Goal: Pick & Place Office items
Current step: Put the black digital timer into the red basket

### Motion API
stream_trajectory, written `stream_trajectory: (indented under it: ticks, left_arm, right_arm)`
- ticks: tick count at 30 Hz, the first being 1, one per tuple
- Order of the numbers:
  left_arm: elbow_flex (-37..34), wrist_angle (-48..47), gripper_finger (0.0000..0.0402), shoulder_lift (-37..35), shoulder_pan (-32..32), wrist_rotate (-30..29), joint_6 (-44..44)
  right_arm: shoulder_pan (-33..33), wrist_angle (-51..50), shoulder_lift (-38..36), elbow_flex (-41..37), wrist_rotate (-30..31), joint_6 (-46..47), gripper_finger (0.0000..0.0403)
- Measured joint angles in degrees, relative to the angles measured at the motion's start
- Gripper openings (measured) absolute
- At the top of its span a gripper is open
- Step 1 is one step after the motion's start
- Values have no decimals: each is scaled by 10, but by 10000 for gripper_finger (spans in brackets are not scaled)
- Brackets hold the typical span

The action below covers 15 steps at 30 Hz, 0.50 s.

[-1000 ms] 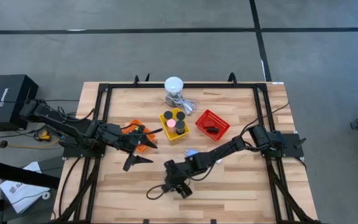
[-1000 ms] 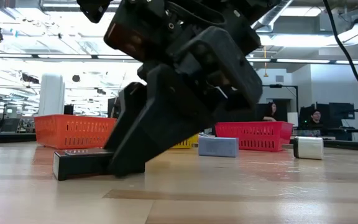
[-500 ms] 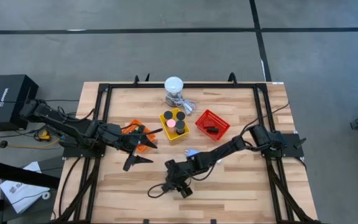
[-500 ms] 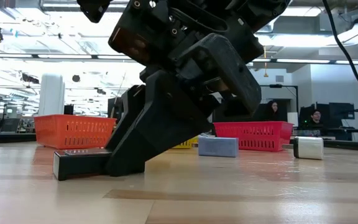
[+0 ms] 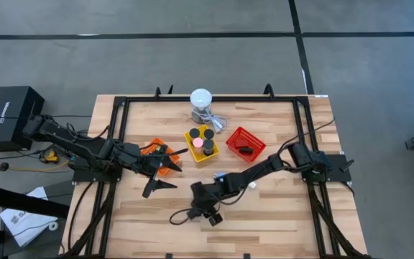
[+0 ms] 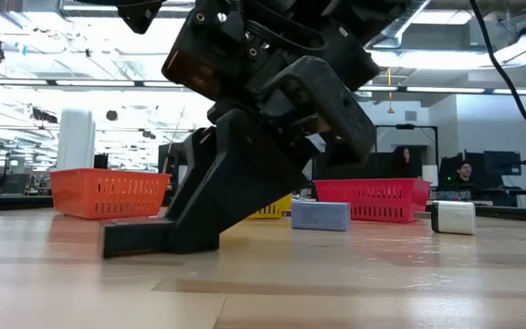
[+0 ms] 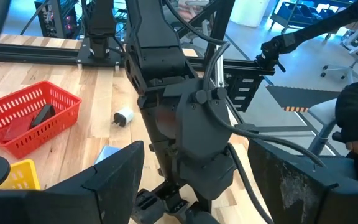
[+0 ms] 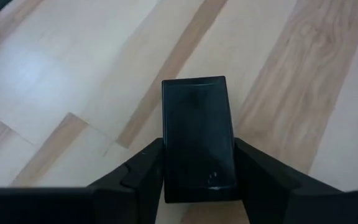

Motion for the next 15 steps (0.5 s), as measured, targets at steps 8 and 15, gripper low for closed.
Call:
stream_trajectory:
  ticks: [8,15]
  left_arm:
    - [0,0,282,0,0,0,0]
    - [0,0,282,0,0,0,0]
  right_arm:
    - [-15,-148,0,61,2,-8,146]
    - [-31,-259,3,107,11,-22,176]
